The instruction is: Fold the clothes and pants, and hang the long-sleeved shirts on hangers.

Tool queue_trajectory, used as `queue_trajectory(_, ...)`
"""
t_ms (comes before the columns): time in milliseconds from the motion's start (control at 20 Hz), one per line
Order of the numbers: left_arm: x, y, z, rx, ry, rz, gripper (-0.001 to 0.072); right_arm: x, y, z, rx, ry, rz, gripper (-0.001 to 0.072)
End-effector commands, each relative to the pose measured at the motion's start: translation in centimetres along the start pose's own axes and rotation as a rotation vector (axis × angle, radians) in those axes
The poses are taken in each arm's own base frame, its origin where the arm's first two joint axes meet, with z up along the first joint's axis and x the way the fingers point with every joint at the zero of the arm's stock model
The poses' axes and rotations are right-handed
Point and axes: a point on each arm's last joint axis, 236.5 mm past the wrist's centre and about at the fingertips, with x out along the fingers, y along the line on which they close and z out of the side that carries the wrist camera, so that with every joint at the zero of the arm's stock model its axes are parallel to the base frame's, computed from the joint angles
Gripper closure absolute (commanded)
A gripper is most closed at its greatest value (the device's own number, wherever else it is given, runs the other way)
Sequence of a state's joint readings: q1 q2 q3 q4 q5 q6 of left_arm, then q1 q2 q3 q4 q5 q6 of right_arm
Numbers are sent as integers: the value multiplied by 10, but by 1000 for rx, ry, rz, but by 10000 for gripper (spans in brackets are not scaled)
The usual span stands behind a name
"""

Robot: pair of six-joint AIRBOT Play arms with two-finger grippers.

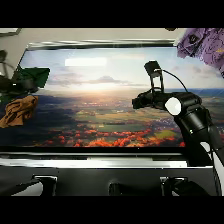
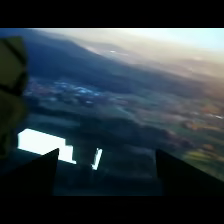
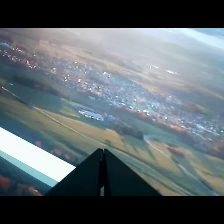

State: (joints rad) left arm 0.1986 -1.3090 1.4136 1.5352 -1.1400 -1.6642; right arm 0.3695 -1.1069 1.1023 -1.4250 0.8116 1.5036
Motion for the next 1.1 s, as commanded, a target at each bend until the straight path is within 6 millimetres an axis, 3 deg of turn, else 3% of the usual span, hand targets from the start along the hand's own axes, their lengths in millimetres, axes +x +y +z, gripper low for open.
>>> queue_trajectory(0,18,106,1,-267,-38,161,-13,0,0,0,0,0,0,682)
queue_trajectory(100,44,147,-8,-398,-20,182,-13,0,0,0,-1,0,0,682)
queue_trajectory(200,74,167,-17,-456,8,180,-13,0,0,0,-1,0,0,682)
queue_trajectory(350,117,179,-32,-473,58,188,-13,0,0,0,0,0,1,682)
queue_trajectory(500,153,178,-47,-495,100,174,-13,0,0,0,0,0,0,682)
queue_trajectory(550,159,175,-51,-521,114,161,144,0,0,0,-1,-1,0,682)
queue_trajectory(600,162,167,-54,-550,132,132,625,0,0,1,-1,-4,0,682)
queue_trajectory(650,162,158,-51,-572,131,96,686,0,0,3,-1,-11,-1,682)
queue_trajectory(750,155,128,-39,-576,123,0,689,0,0,4,-1,-15,-1,682)
queue_trajectory(850,141,78,-27,-540,132,-110,690,-1,0,3,-1,-10,0,682)
queue_trajectory(950,116,11,-25,-452,165,-210,691,-6,1,4,-3,-9,2,682)
queue_trajectory(1050,80,-77,-28,-329,182,-338,690,-16,3,5,-7,-17,3,682)
